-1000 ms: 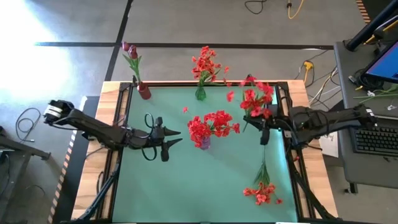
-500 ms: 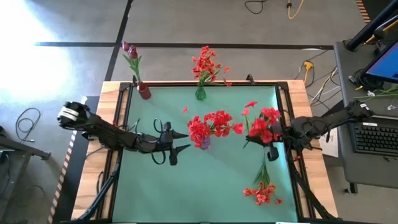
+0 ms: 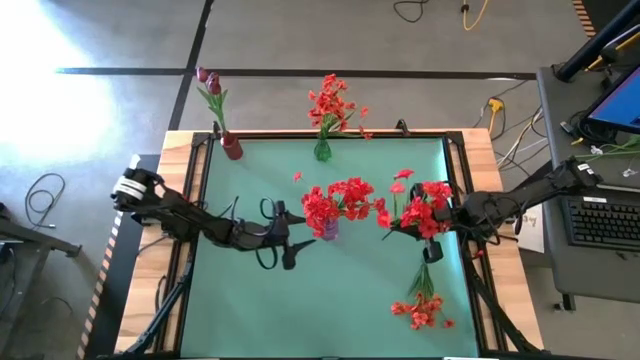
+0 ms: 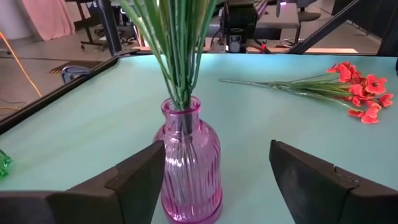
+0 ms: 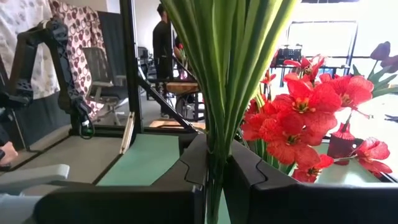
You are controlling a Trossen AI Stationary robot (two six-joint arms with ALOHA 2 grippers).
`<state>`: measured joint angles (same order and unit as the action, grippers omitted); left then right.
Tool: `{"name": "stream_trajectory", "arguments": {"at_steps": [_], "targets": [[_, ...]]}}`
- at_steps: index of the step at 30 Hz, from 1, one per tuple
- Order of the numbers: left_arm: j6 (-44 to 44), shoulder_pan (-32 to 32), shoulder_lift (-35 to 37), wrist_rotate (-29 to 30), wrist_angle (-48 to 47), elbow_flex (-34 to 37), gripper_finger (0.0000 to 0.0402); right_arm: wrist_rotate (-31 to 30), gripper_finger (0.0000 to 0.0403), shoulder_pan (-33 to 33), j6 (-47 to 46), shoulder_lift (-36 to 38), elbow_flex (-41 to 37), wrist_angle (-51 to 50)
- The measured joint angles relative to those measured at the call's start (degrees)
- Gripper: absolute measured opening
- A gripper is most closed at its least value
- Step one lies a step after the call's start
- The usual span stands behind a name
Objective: Sort flowers into vase by color
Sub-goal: Put the orange flowers into the purple vase
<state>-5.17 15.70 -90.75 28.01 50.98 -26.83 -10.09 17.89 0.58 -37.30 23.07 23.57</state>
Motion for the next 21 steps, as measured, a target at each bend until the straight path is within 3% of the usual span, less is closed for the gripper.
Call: {"name": "stream_trajectory", "arguments": {"at_steps": [21], "targets": [[1.5,-0.1,-0.4,0.0,0.0,-0.6,0.0275,0.0,0.0023,0.0,-2.1,-0.3,0.0,0.5]]}}
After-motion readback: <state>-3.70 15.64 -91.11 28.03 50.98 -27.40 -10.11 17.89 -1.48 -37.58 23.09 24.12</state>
